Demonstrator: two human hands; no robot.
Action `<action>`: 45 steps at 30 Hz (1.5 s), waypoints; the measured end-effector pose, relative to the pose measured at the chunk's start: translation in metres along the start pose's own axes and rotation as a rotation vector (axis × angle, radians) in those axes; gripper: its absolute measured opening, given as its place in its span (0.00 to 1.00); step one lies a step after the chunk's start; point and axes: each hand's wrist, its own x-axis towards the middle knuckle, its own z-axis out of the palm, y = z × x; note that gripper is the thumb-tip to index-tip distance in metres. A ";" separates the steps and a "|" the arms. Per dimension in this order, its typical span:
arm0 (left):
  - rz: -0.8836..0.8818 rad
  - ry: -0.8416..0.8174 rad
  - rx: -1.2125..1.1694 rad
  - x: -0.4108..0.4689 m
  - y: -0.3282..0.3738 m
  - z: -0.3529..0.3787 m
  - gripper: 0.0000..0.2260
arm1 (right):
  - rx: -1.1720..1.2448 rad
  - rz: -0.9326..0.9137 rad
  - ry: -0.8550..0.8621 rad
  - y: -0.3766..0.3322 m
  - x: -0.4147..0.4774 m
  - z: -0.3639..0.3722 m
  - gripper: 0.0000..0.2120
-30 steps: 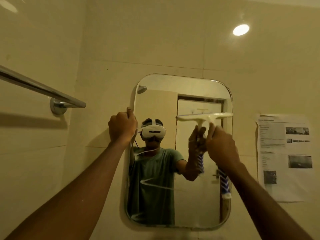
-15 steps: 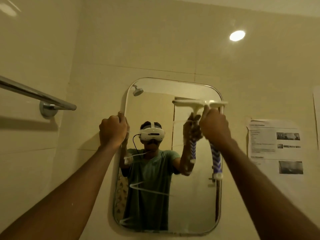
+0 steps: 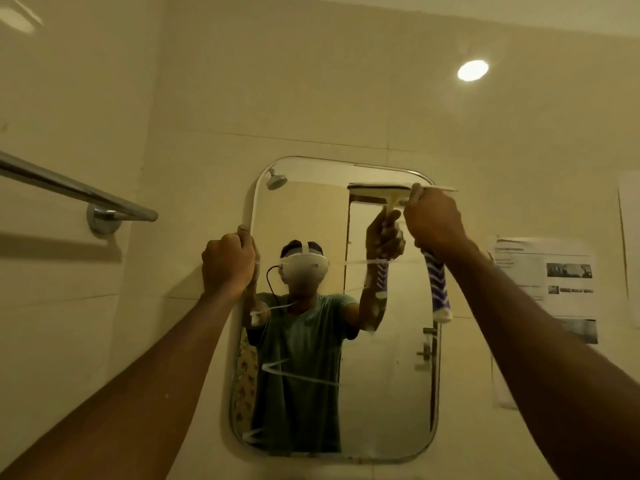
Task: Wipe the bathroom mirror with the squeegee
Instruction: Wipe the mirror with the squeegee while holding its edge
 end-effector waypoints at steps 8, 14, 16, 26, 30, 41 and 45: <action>0.087 -0.033 -0.029 0.002 -0.004 -0.005 0.22 | 0.003 0.117 -0.091 0.058 -0.115 0.039 0.22; 0.136 -0.044 -0.062 0.002 -0.008 -0.005 0.22 | -0.086 -0.059 0.008 -0.017 -0.009 0.016 0.20; 0.117 -0.060 -0.074 0.004 -0.009 -0.004 0.23 | -0.081 -0.048 -0.013 -0.034 0.012 0.023 0.16; 0.129 -0.118 -0.143 0.008 -0.010 -0.010 0.24 | -0.006 0.081 -0.130 0.000 -0.140 0.084 0.21; 0.140 -0.119 -0.133 0.008 -0.011 -0.013 0.23 | 0.036 -0.010 -0.058 -0.041 -0.081 0.068 0.23; 0.165 -0.179 -0.242 0.013 -0.020 -0.013 0.27 | 0.113 -0.045 -0.124 -0.062 -0.107 0.106 0.18; 0.113 -0.224 -0.347 0.009 -0.019 -0.020 0.29 | 0.076 -0.012 -0.211 -0.057 -0.153 0.108 0.18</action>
